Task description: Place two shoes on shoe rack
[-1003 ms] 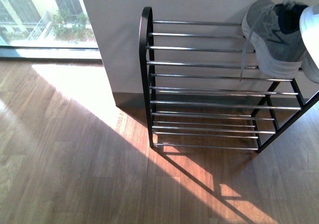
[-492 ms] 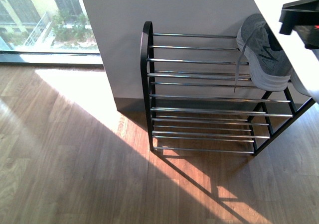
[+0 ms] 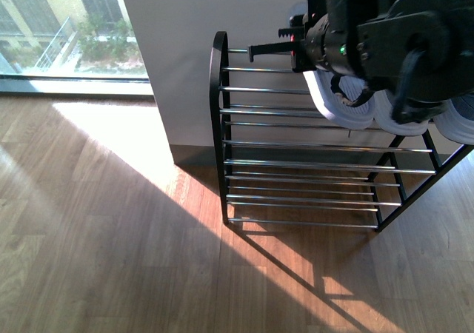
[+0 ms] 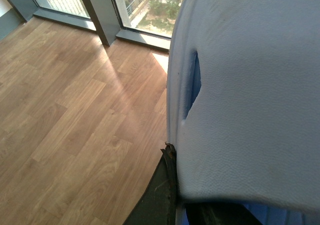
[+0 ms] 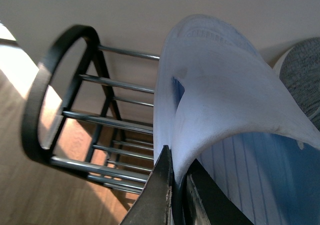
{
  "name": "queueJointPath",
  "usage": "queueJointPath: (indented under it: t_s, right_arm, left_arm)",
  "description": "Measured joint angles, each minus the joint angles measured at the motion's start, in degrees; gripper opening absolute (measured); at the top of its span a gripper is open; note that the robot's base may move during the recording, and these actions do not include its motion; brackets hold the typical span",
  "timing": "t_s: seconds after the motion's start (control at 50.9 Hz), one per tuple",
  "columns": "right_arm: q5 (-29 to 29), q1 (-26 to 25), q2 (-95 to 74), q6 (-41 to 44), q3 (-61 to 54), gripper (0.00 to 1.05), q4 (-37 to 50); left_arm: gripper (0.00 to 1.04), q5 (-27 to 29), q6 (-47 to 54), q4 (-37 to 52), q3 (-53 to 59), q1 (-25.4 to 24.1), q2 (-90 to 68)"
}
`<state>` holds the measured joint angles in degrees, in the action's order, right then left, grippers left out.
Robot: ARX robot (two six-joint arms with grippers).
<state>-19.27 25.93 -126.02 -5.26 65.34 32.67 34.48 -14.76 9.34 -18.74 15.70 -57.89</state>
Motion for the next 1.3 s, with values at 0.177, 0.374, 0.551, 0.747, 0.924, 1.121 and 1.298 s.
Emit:
queueJointPath:
  t_s: [0.177,0.374,0.551,0.747,0.924,1.121,1.298]
  right_arm:
    - [-4.61,-2.38,-11.15,2.73,10.97,0.02,-2.62]
    - [-6.05,-4.48,-18.86,4.90,19.67,0.01,-6.25]
    - [-6.45,-4.70,-22.23,4.87,24.39,0.01,-9.07]
    - [-7.32,-4.85,-25.20,6.19,28.33,0.01,-9.11]
    - [-6.64,-5.09,-25.31,6.51,28.09,0.16,-8.44]
    - [-4.31,-5.68,-21.92,6.34,21.59,0.51,-5.33]
    - [-0.33,-5.18,-13.88,4.98,13.44,0.79,-2.62]
  left_arm:
    - [0.02,0.00,0.00,0.00,-0.02,0.00,0.00]
    - [0.02,0.00,0.00,0.00,-0.02,0.00,0.00]
    - [0.02,0.02,0.00,0.00,0.00,0.00,0.00]
    - [0.02,0.00,0.00,0.00,-0.02,0.00,0.00]
    - [0.02,0.00,0.00,0.00,-0.02,0.00,0.00]
    - [0.02,0.00,0.00,0.00,0.00,0.00,0.00]
    - [0.02,0.02,0.00,0.00,0.00,0.00,0.00]
